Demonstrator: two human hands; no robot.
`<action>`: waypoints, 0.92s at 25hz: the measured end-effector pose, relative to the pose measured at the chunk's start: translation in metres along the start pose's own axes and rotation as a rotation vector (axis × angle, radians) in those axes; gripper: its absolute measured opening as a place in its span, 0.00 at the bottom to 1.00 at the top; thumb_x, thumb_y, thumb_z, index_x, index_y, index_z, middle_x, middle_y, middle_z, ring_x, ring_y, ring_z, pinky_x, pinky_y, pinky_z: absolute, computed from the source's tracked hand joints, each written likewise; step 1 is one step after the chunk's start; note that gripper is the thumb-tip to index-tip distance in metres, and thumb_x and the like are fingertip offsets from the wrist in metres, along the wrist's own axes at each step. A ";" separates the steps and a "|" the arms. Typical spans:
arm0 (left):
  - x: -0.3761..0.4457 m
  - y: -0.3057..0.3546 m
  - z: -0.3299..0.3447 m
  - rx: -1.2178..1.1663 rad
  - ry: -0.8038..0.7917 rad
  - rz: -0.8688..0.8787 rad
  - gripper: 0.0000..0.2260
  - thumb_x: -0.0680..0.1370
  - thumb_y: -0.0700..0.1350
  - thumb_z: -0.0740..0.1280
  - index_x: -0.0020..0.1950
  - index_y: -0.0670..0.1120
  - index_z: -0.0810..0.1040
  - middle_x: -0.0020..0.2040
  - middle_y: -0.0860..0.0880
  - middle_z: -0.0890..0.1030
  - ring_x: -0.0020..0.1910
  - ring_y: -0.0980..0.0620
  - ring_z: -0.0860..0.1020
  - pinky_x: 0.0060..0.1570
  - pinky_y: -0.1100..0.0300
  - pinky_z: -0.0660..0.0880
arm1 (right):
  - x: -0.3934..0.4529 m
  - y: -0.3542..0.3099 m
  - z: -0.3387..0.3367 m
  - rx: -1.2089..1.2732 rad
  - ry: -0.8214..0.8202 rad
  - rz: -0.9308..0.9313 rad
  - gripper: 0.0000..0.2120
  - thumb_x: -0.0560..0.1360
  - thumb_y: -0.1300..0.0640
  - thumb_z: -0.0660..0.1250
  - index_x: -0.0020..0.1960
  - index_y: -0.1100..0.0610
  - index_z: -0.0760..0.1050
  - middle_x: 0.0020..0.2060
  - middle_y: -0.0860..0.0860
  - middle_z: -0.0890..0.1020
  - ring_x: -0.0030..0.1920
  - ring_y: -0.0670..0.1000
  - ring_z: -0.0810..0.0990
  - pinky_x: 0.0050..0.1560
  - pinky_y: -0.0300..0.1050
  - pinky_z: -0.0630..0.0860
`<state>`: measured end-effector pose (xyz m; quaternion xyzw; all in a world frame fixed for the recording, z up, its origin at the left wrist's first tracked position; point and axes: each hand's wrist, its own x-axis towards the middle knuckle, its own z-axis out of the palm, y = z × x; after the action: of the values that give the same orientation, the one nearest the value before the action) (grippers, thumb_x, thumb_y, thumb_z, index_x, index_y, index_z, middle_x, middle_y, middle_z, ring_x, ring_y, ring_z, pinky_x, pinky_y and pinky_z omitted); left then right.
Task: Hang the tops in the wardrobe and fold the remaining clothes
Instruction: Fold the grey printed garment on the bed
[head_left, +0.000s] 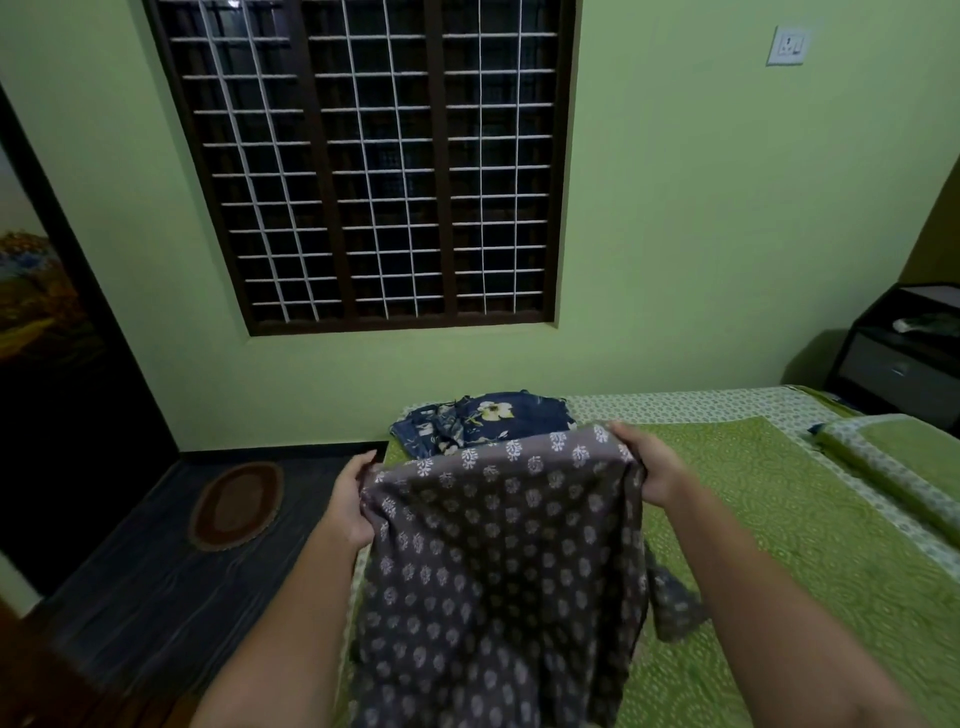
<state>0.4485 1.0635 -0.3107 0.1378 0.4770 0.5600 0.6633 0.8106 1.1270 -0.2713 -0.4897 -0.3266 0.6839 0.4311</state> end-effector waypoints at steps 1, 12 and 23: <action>-0.001 0.001 0.005 0.084 -0.008 -0.064 0.14 0.75 0.51 0.68 0.46 0.39 0.80 0.46 0.38 0.82 0.45 0.41 0.79 0.50 0.47 0.76 | 0.001 -0.011 0.003 -0.002 -0.008 -0.021 0.16 0.77 0.51 0.66 0.58 0.62 0.76 0.44 0.58 0.84 0.43 0.57 0.82 0.43 0.49 0.78; -0.021 0.032 0.020 0.254 -0.121 0.131 0.22 0.77 0.58 0.63 0.55 0.40 0.79 0.56 0.39 0.81 0.54 0.41 0.79 0.57 0.48 0.73 | -0.011 -0.039 -0.023 -0.182 -0.127 -0.086 0.25 0.67 0.54 0.73 0.60 0.65 0.76 0.51 0.58 0.83 0.49 0.56 0.82 0.58 0.52 0.76; -0.017 0.123 0.050 0.660 0.236 0.572 0.22 0.72 0.63 0.68 0.51 0.45 0.76 0.45 0.46 0.80 0.47 0.45 0.79 0.54 0.51 0.75 | -0.018 -0.083 -0.009 -0.062 -0.100 -0.395 0.08 0.78 0.56 0.63 0.51 0.59 0.78 0.39 0.51 0.84 0.39 0.48 0.83 0.38 0.40 0.79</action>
<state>0.4136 1.1073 -0.1892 0.4033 0.6450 0.5506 0.3438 0.8443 1.1448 -0.1953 -0.3949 -0.4581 0.5991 0.5247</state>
